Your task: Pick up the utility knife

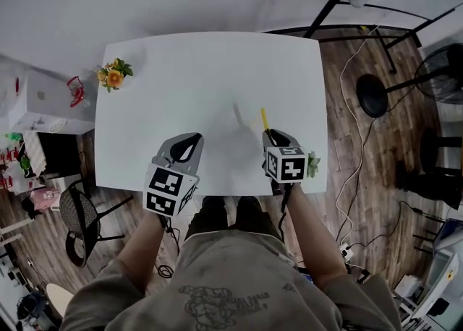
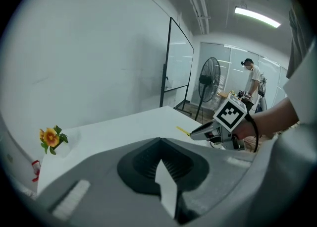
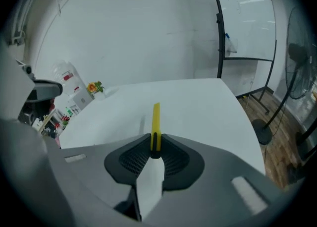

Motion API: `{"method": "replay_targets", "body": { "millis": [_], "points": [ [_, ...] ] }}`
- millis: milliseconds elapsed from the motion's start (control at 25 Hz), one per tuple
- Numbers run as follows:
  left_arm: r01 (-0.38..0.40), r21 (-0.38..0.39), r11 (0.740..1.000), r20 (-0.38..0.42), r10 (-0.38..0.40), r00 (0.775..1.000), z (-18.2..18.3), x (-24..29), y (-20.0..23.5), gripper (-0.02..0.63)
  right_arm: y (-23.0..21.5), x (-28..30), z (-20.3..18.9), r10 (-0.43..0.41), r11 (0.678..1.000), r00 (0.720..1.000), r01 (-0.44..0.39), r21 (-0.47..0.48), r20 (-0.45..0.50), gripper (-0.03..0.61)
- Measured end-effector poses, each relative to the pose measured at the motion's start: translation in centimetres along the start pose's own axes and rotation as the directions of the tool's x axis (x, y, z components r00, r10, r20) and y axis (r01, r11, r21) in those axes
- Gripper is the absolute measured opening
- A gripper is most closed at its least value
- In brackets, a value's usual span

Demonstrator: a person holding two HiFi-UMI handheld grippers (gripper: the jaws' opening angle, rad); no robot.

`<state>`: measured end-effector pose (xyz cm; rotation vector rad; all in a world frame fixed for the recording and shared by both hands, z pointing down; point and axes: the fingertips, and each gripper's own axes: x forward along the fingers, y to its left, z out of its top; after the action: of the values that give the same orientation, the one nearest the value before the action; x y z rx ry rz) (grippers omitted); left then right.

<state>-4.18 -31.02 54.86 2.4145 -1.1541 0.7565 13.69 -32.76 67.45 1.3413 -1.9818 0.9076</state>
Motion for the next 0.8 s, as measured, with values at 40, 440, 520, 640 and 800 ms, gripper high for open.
{"method": "replay_targets", "body": {
  "millis": [40, 440, 520, 640, 800],
  "points": [
    [-0.003, 0.003, 1.0, 0.017, 0.003, 1.0, 0.8, -0.4, 0.1, 0.0, 0.3, -1.0, 1.3, 0.01, 1.0, 1.0, -0.01, -0.005, 0.029, 0.089],
    [-0.057, 0.072, 0.996, 0.2, 0.042, 0.979, 9.2, -6.3, 0.7, 0.0, 4.6, -13.2, 14.2, 0.099, 0.99, 0.93, -0.054, -0.133, 0.354, 0.091],
    [-0.07, 0.096, 0.993, 0.236, 0.046, 0.971, 11.1, -7.4, 0.6, 0.0, 5.5, -15.9, 16.3, 0.116, 0.987, 0.903, -0.058, -0.151, 0.414, 0.091],
    [-0.097, 0.139, 0.986, 0.293, 0.052, 0.955, 13.8, -9.1, 0.4, 0.0, 6.8, -19.8, 18.9, 0.145, 0.98, 0.857, -0.055, -0.191, 0.494, 0.091],
    [-0.129, 0.186, 0.974, 0.368, 0.052, 0.928, 17.1, -11.7, -0.2, 0.0, 8.3, -24.4, 21.3, 0.189, 0.966, 0.8, -0.048, -0.254, 0.569, 0.091]
  ]
}}
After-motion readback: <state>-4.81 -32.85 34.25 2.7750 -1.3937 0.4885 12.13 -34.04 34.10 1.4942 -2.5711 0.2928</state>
